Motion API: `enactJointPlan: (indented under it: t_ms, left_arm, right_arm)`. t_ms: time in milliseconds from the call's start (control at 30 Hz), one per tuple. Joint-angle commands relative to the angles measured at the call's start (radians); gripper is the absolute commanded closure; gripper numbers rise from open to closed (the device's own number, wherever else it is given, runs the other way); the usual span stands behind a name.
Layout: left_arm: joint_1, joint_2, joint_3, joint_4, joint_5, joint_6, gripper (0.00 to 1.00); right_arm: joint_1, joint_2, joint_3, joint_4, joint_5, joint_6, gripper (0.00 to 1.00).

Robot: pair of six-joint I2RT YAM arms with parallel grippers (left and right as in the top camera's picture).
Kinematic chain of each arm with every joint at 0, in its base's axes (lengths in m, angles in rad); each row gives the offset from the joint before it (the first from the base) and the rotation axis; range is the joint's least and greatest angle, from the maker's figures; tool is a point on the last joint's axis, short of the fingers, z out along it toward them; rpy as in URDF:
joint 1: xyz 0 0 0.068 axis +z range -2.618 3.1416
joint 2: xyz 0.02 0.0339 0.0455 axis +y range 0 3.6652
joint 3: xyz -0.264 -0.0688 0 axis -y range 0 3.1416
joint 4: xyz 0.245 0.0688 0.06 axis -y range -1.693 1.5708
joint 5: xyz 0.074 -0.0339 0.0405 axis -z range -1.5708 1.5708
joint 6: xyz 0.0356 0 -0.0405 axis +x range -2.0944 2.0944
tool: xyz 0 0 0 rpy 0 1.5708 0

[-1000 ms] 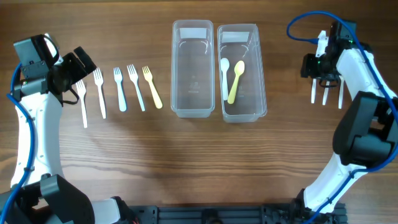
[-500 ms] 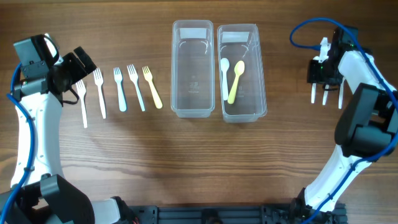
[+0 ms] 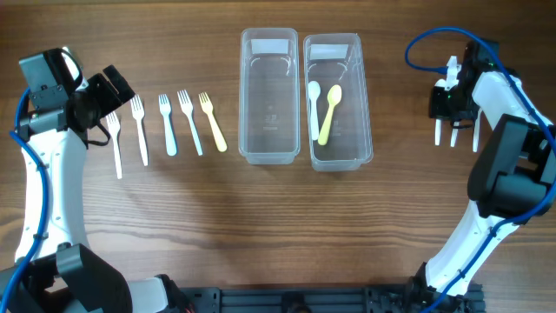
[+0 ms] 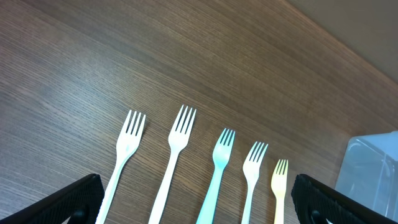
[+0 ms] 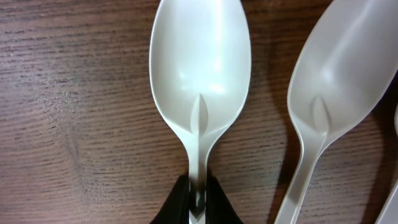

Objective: Pack container
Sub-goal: 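Grasp the next white spoon with the right gripper, then drop the white spoon into the right container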

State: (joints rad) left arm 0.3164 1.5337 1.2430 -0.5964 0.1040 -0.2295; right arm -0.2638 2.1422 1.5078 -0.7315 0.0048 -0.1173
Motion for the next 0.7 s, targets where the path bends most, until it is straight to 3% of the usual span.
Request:
enactJointPlan:
  t_ms: [0, 233, 433, 667]
  left_arm:
    - [0.005, 0.001, 0.019, 0.001, 0.018, 0.017, 0.0]
    - [0.005, 0.001, 0.019, 0.0, 0.018, 0.017, 0.0]
    - [0.005, 0.001, 0.019, 0.001, 0.018, 0.017, 0.0]
    - [0.005, 0.001, 0.019, 0.001, 0.018, 0.017, 0.0]
  right_arm:
    - [0.0, -0.017, 0.026, -0.032, 0.013, 0.037, 0.96]
    - [0.04, -0.235, 0.082, -0.035, -0.19, 0.086, 0.96]
    - [0.196, -0.438, 0.088, -0.044, -0.245, 0.197, 0.96]
    - [0.446, -0.383, 0.087, -0.048, -0.246, 0.341, 0.96]
